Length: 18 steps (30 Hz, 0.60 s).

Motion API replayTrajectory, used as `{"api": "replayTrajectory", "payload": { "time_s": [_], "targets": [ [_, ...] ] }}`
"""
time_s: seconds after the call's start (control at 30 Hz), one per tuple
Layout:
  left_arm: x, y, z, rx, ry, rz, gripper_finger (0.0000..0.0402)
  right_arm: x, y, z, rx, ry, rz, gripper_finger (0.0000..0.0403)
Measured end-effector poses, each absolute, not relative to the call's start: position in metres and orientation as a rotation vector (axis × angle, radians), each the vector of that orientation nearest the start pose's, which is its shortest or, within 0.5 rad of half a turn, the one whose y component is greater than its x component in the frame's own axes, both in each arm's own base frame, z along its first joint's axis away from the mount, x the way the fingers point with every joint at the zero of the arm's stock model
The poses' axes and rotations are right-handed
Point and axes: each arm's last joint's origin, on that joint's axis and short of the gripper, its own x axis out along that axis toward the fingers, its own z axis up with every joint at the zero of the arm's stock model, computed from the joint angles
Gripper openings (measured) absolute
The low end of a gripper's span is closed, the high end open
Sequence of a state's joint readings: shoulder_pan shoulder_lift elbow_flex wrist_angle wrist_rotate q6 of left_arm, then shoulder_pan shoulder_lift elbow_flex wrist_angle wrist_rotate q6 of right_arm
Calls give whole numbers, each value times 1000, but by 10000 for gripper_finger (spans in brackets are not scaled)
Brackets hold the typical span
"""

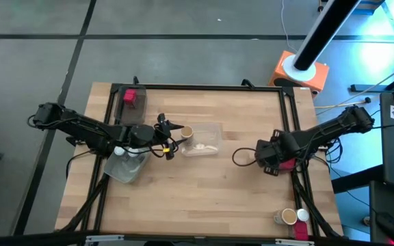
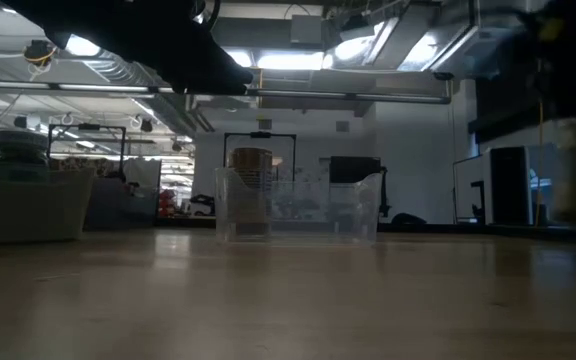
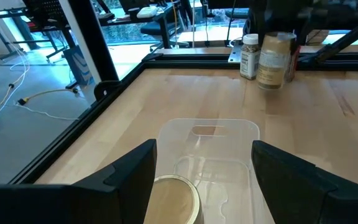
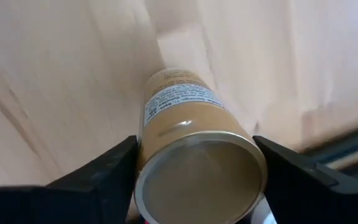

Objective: Sort spices by type
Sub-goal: Put the top brown seasoning bottle into the transparent bin

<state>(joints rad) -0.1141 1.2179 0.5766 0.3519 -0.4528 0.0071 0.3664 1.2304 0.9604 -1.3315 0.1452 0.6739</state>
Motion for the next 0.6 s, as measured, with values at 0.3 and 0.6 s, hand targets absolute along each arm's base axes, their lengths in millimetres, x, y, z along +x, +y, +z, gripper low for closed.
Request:
{"api": "replayTrajectory", "payload": {
  "time_s": [0.3,0.6],
  "targets": [
    [251,-16,226,88,280,335,245,194,65,300,96,1196,-319,285],
    [251,-16,226,88,280,336,245,217,68,324,37,924,-248,285]
  ]
}}
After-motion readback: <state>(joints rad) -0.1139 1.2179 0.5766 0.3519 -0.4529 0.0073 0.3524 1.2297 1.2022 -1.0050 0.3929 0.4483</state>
